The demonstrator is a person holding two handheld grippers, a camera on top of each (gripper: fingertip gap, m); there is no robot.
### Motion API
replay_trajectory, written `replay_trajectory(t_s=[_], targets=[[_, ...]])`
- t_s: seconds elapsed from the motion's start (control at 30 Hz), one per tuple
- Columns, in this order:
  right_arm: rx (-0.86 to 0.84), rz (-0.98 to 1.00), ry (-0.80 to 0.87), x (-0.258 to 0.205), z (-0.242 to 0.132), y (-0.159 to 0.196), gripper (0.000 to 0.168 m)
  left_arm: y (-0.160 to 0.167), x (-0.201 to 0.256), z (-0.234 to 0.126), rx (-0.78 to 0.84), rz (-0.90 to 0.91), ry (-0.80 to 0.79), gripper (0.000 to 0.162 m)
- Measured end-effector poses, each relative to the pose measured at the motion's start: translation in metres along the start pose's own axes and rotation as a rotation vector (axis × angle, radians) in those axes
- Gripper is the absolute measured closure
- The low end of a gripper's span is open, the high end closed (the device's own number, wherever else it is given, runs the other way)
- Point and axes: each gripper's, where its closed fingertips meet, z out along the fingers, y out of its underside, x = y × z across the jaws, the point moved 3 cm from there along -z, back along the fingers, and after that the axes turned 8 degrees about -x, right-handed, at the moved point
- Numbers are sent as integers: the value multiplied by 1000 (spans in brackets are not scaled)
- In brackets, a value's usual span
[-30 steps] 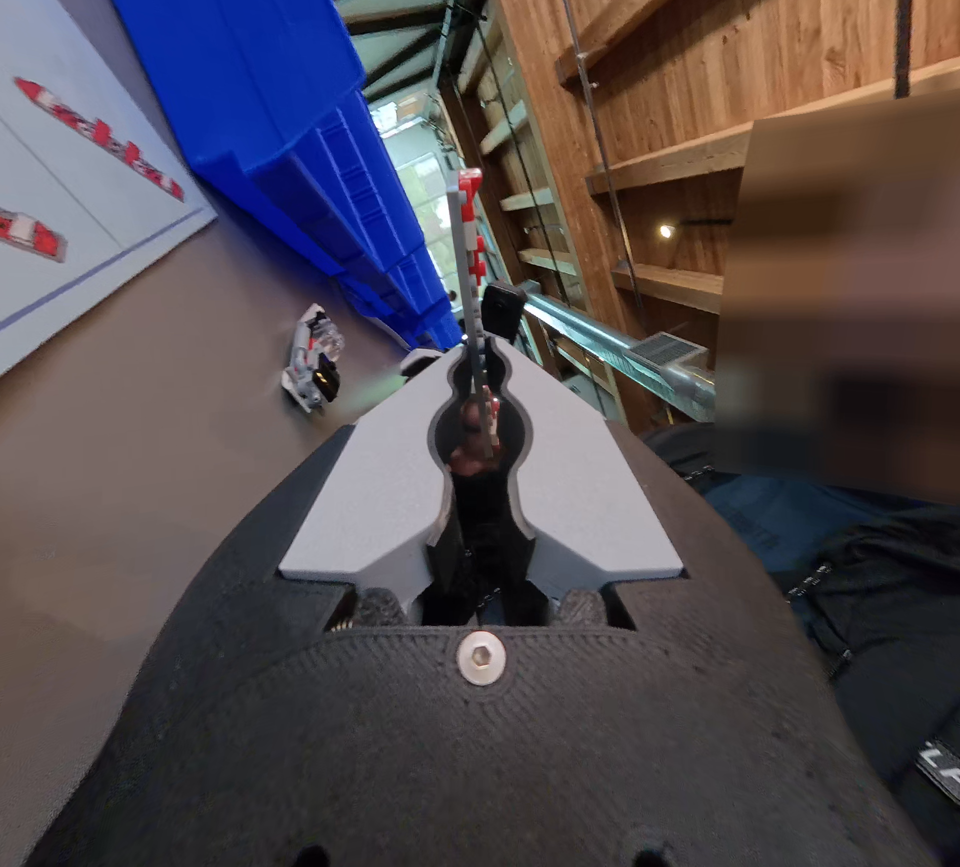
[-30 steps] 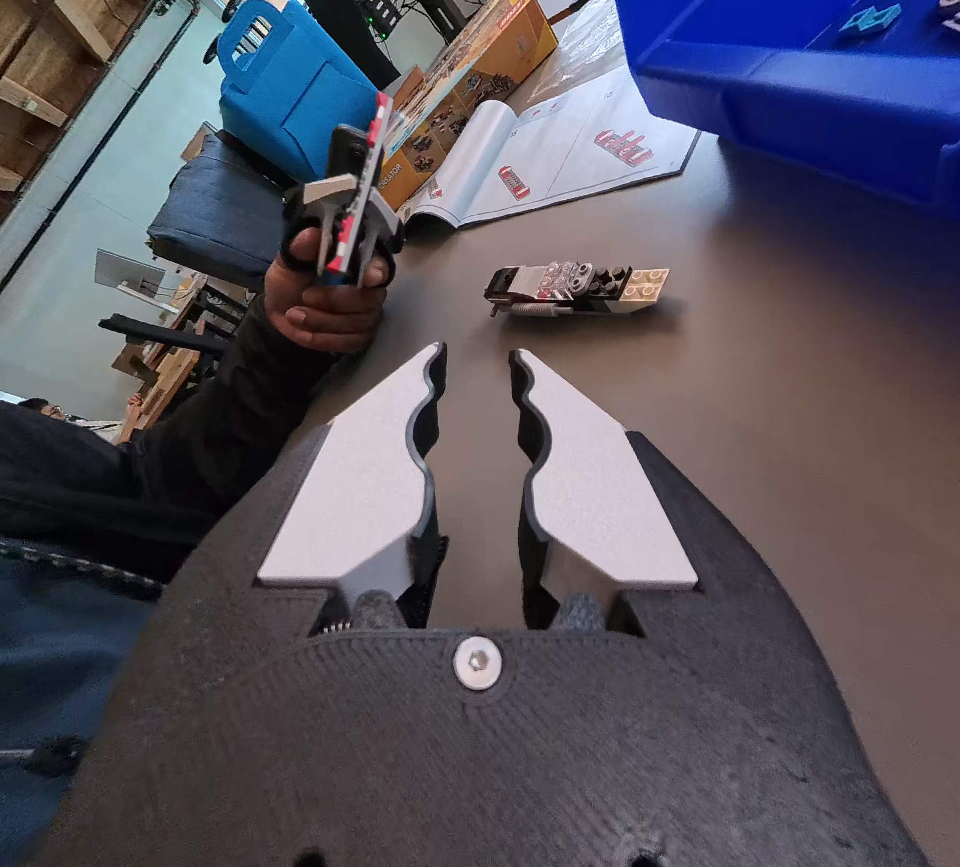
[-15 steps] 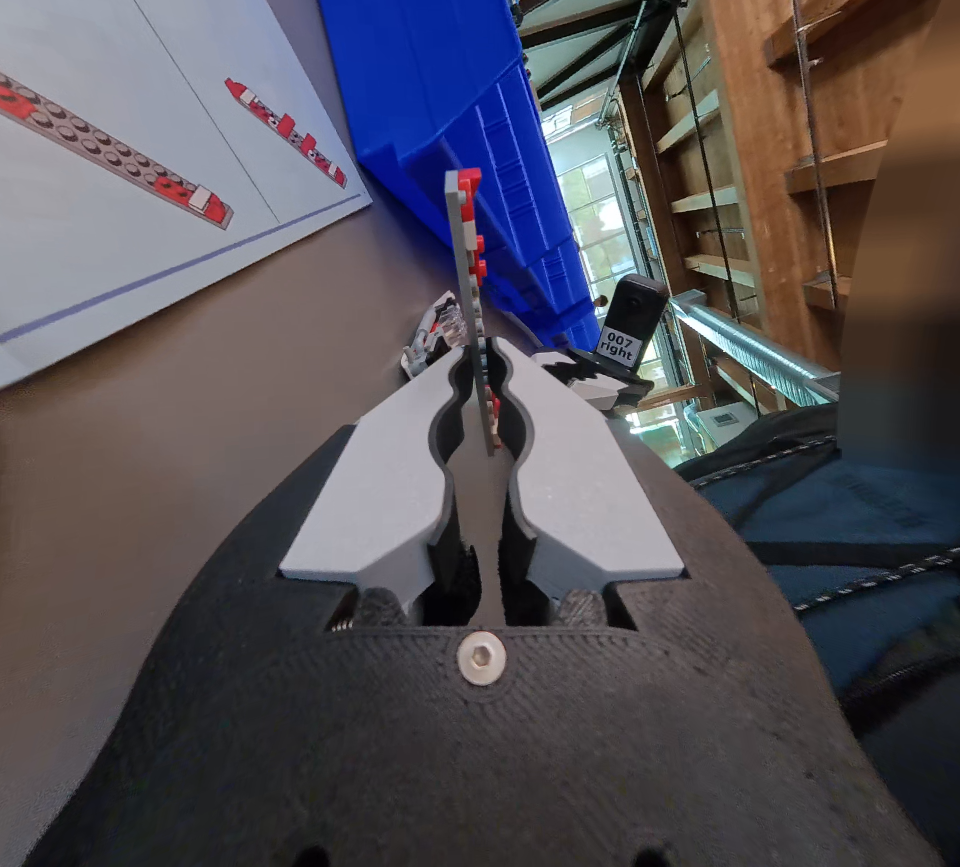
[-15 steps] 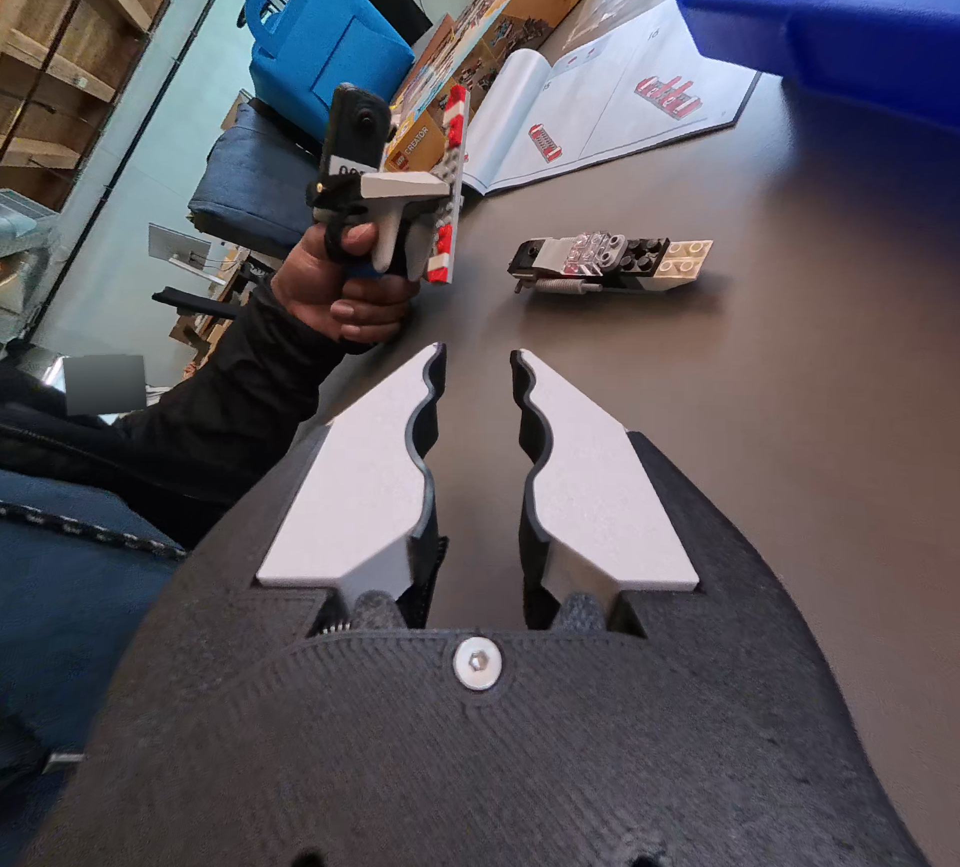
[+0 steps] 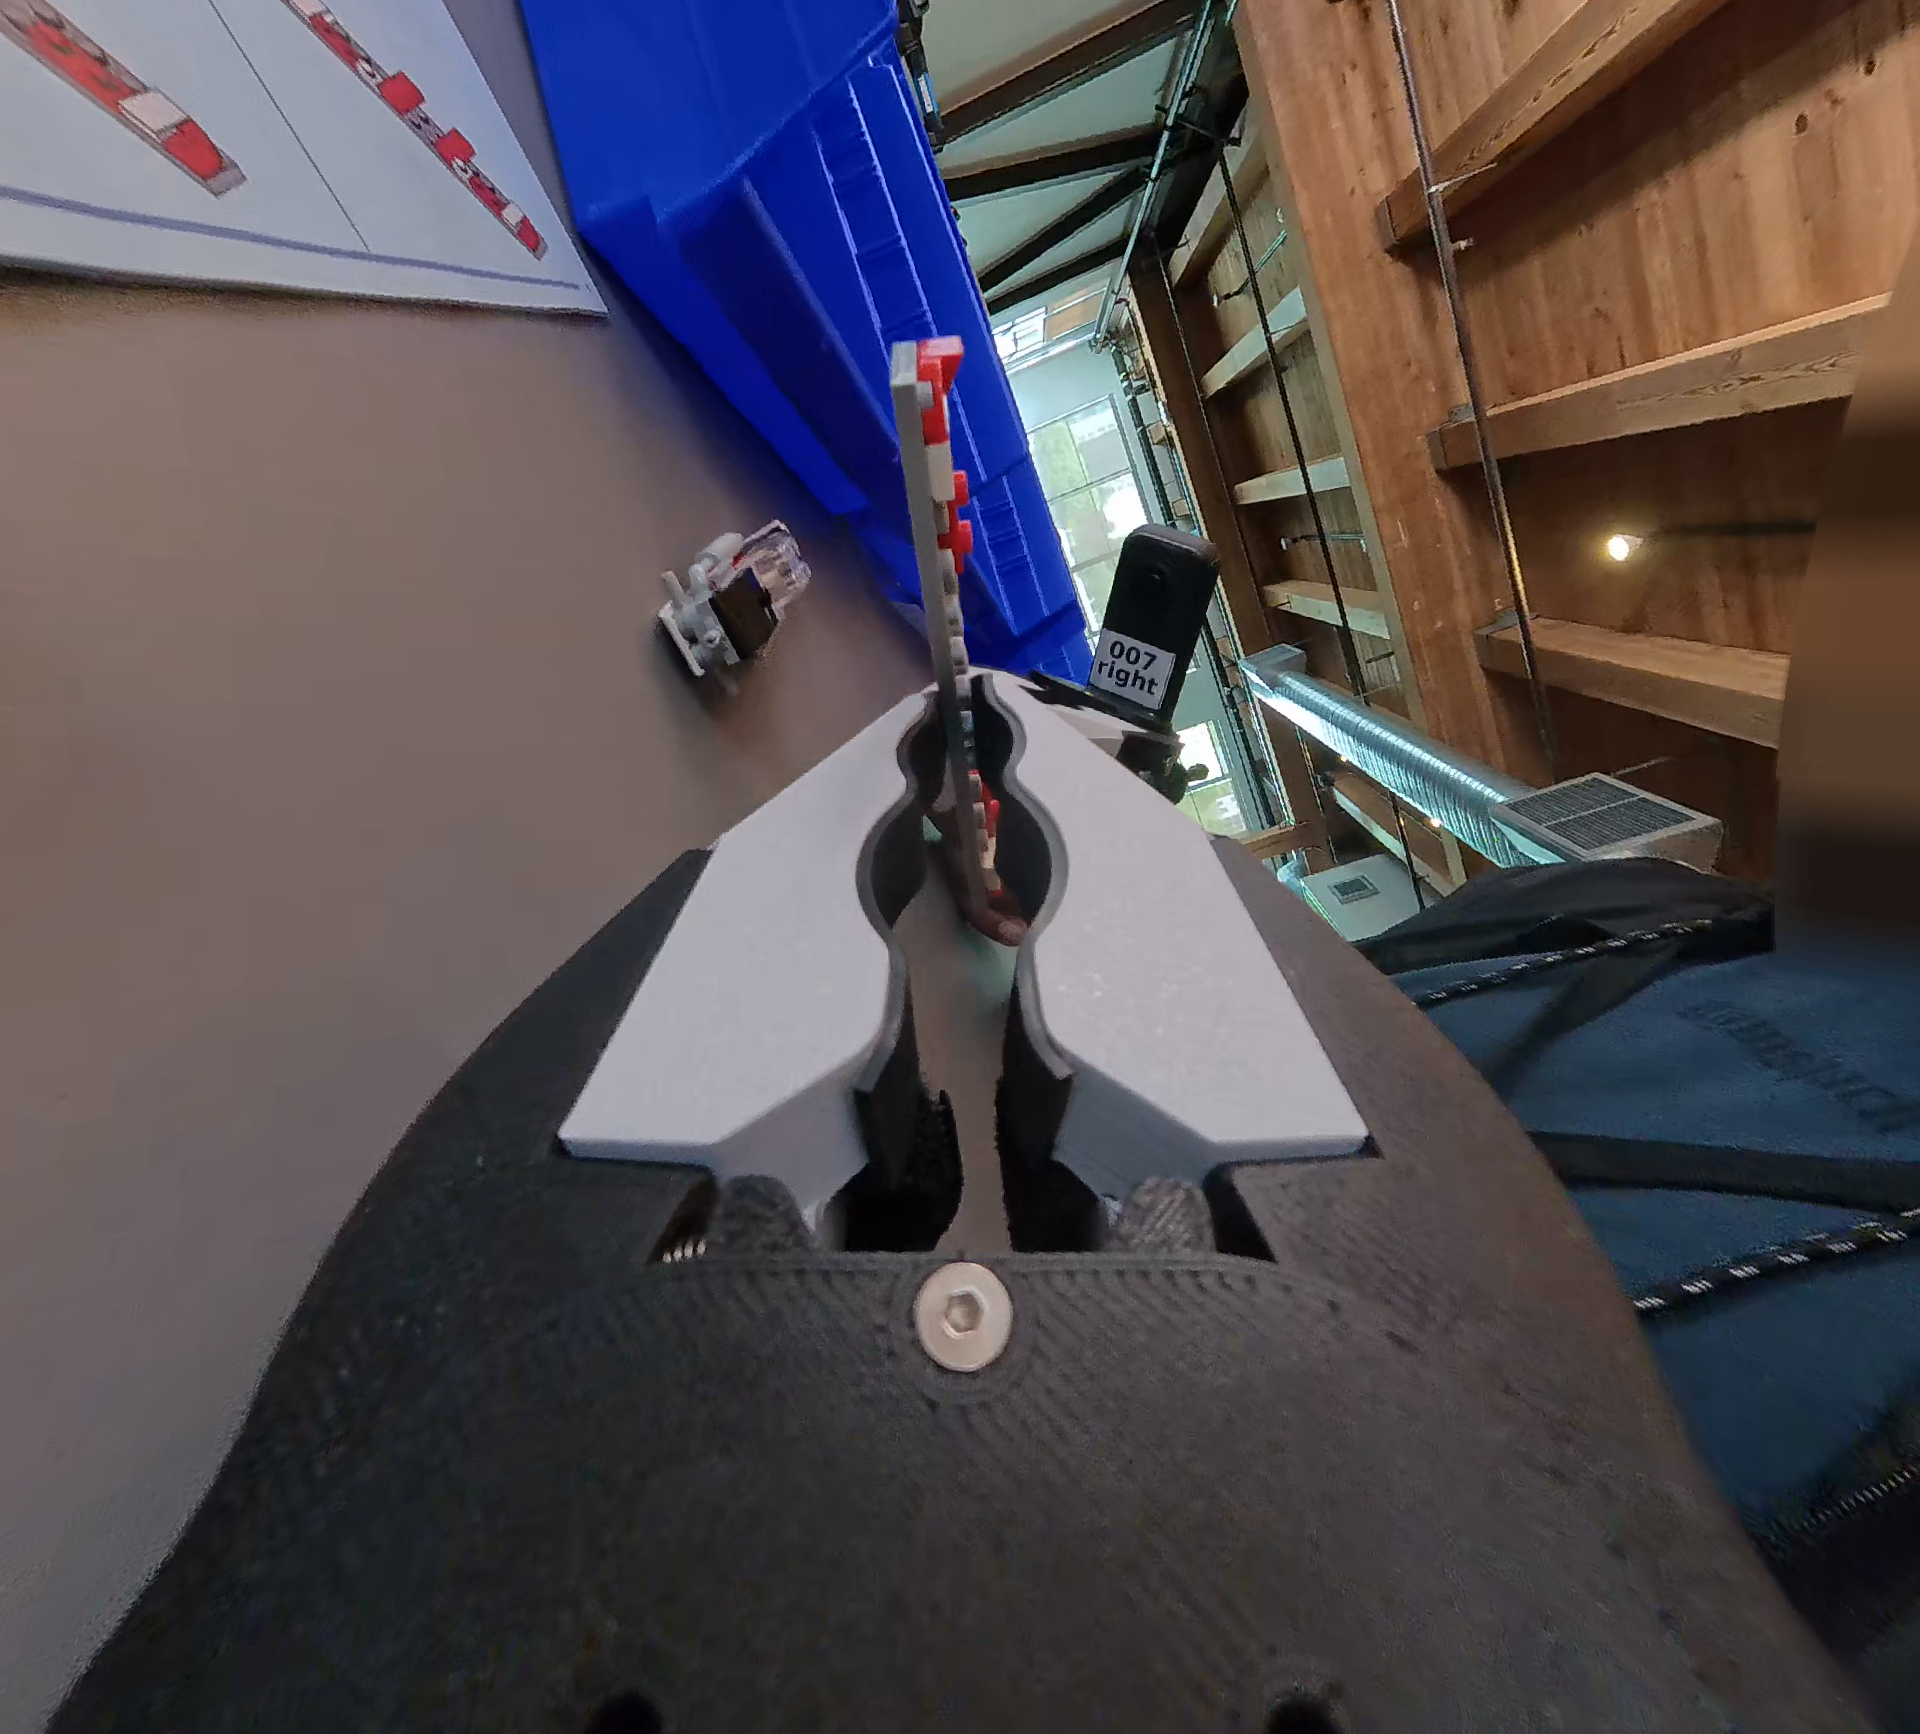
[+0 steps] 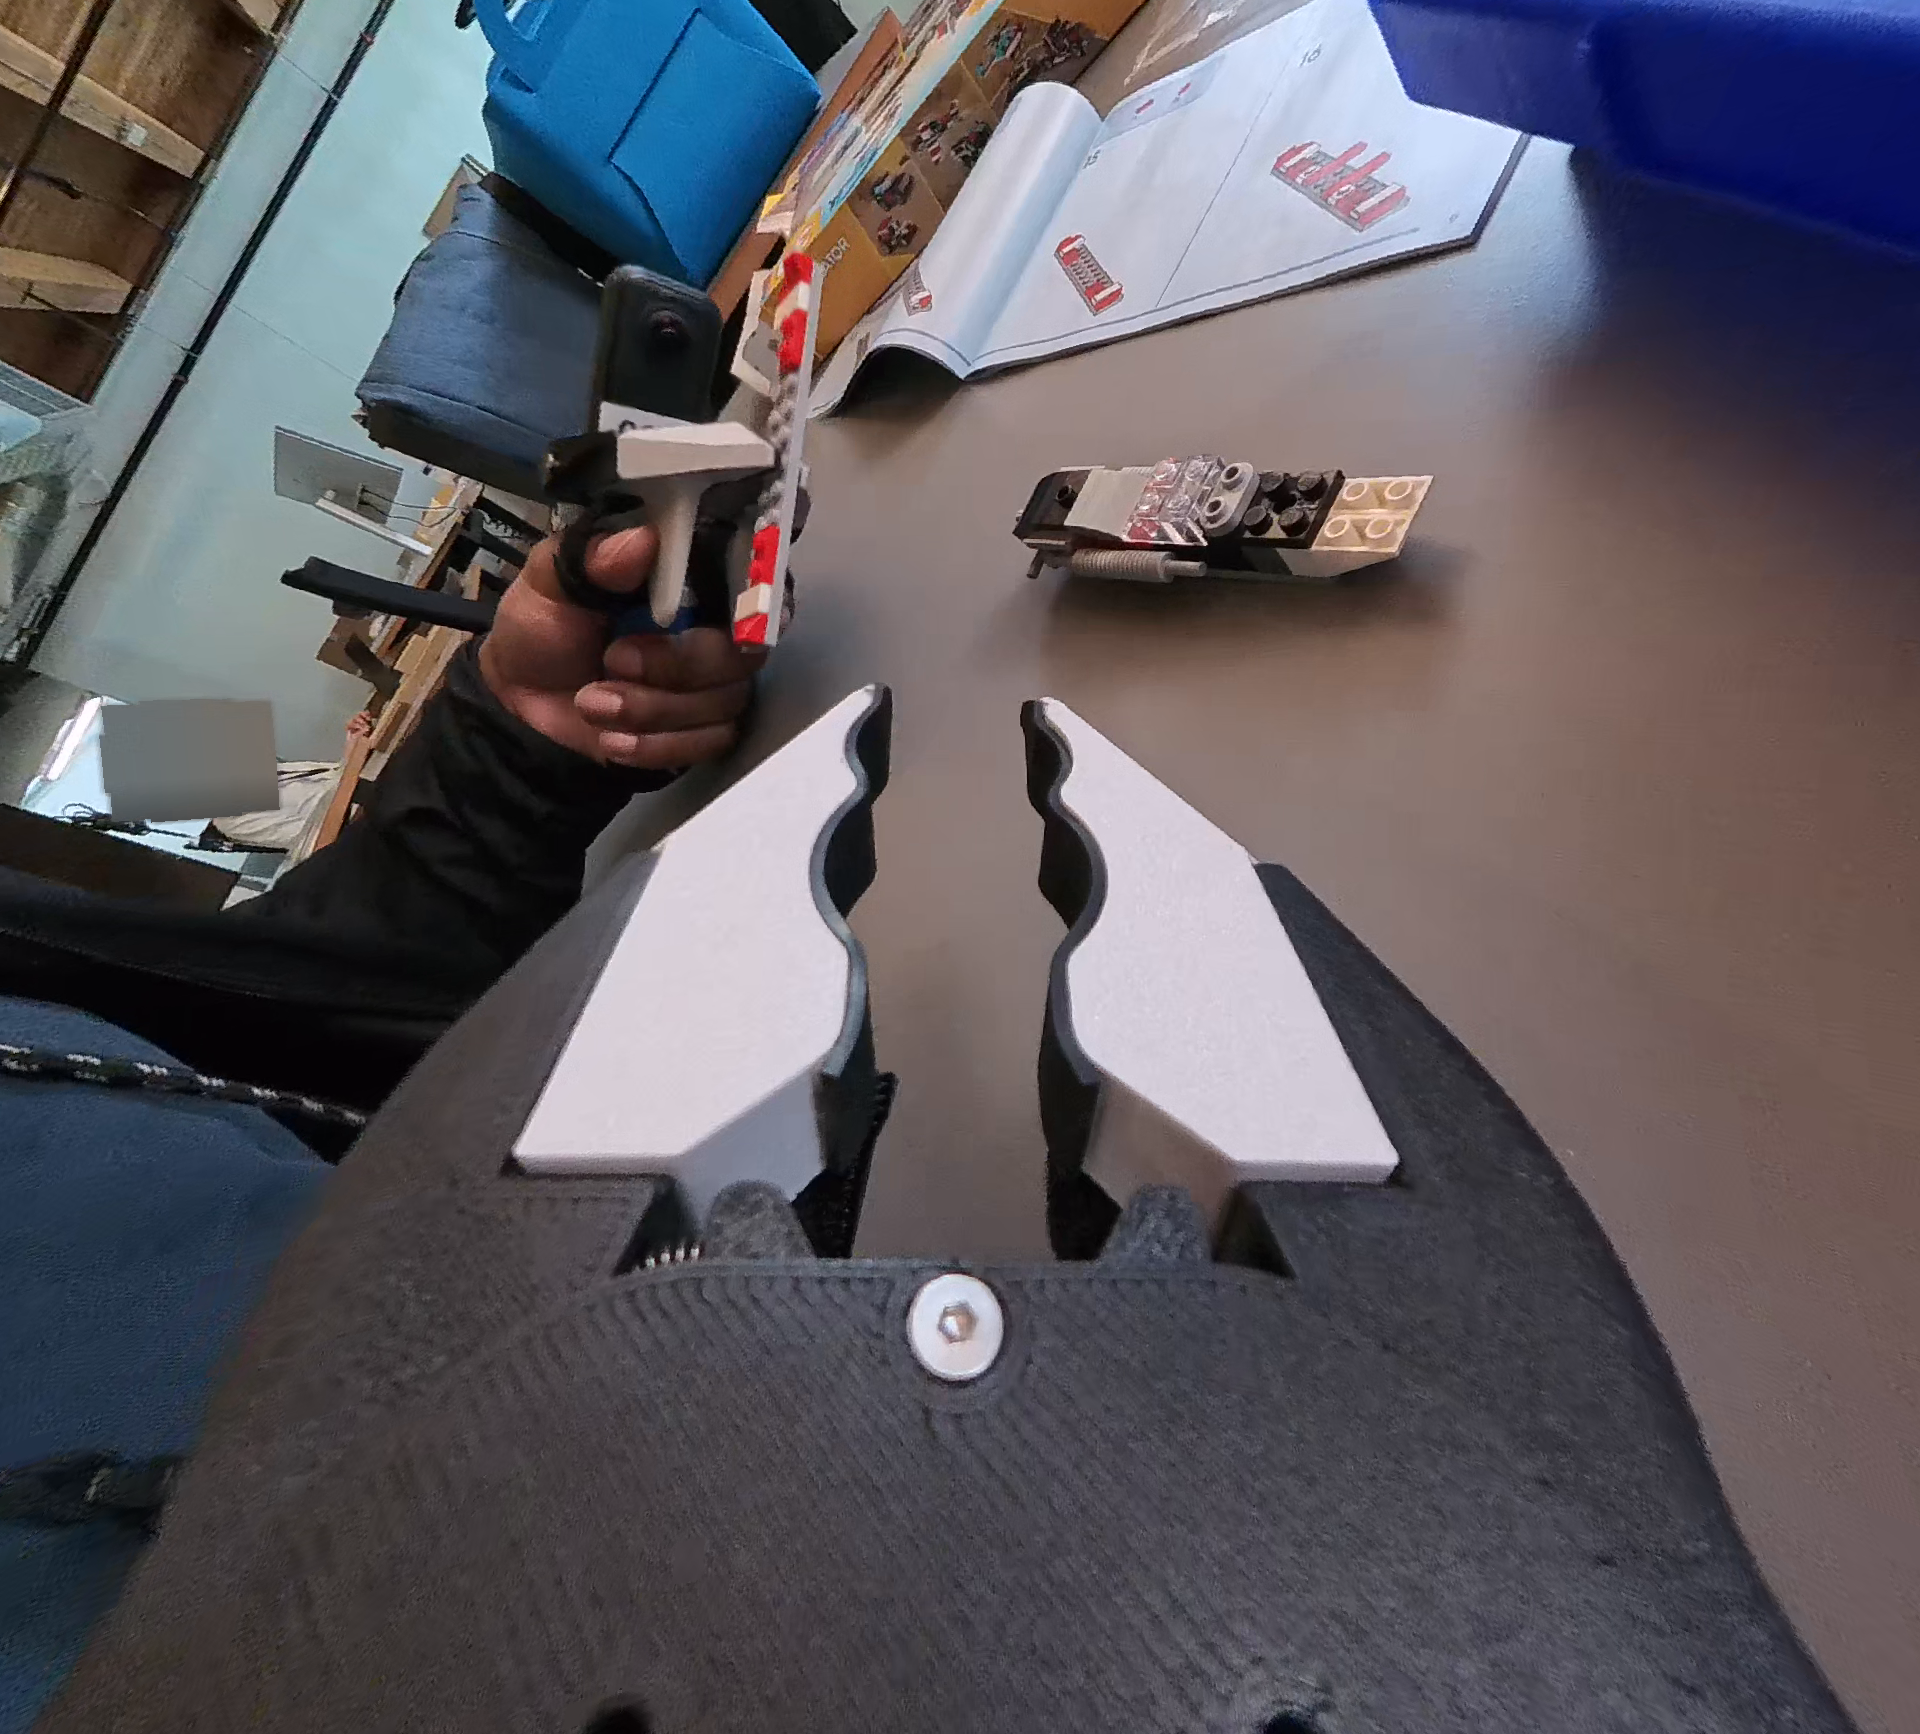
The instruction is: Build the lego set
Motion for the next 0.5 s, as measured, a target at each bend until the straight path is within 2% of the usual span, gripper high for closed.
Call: replay_trajectory(t_s=[0.5], targets=[[19,-4,8,0,-2,-1,143,1,-4,3,-20,-31,-15,158]])
